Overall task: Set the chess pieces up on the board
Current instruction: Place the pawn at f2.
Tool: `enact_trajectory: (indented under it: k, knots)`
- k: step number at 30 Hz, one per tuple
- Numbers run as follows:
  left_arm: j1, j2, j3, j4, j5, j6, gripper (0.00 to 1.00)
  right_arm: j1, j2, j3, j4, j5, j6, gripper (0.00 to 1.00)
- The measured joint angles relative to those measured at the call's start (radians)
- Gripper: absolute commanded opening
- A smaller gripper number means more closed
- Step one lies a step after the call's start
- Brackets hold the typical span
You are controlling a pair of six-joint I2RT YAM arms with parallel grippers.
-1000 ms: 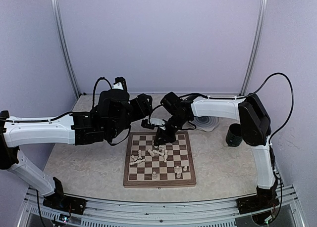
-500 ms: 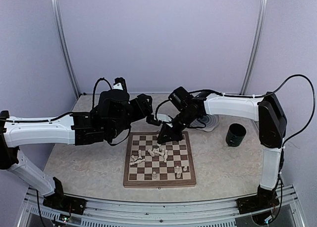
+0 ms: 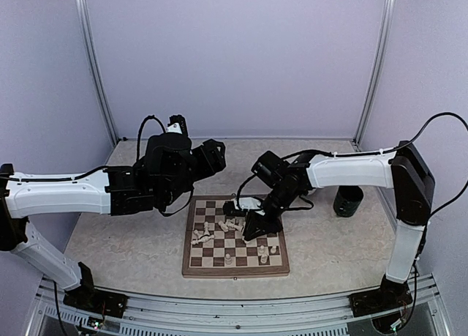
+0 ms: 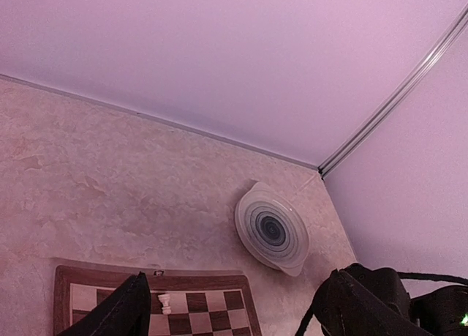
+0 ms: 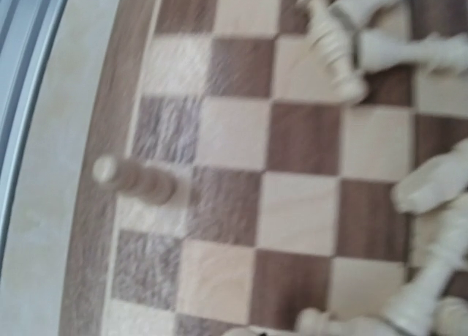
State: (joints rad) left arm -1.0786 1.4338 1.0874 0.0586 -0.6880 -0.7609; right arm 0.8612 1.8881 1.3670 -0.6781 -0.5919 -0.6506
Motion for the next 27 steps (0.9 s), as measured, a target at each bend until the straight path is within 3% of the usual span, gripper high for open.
enact_trajectory:
  k: [27]
  knots:
    - [0.000,0.000,0.000,0.000,0.002,0.000,0.83,0.067,0.003,-0.018,-0.050,0.090,-0.068,0.12]
